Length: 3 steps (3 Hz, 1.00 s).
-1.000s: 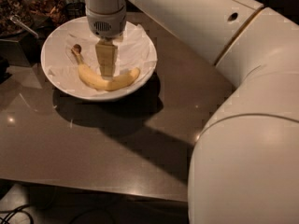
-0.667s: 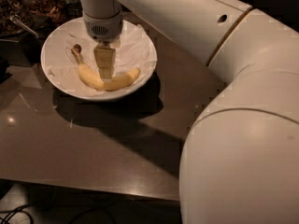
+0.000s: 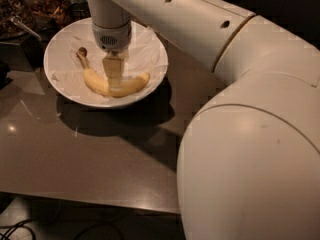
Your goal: Pick banana from white bowl
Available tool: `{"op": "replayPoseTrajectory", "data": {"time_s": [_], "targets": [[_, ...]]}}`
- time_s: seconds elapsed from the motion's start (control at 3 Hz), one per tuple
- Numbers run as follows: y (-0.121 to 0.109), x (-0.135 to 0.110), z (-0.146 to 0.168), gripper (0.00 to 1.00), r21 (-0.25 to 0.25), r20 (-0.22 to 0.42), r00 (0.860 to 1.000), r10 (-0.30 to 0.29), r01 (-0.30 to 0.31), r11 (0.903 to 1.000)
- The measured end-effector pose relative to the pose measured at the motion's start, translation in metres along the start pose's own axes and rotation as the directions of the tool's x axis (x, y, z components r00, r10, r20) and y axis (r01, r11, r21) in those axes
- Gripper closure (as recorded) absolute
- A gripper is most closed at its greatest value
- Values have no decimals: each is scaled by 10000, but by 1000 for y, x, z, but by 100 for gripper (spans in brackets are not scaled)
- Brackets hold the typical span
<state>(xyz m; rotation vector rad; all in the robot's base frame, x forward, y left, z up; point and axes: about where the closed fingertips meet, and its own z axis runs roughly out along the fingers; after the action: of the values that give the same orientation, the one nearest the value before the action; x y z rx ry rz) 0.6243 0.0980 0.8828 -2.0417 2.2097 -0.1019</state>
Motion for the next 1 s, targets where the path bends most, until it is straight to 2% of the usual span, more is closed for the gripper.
{"op": "replayPoseTrajectory", "data": {"time_s": [0.33, 1.0], "targets": [[2, -2, 15, 37, -357, 87, 9999, 85, -82, 9993], [13, 0, 39, 37, -1071, 286, 9992, 285, -253, 9939]]}}
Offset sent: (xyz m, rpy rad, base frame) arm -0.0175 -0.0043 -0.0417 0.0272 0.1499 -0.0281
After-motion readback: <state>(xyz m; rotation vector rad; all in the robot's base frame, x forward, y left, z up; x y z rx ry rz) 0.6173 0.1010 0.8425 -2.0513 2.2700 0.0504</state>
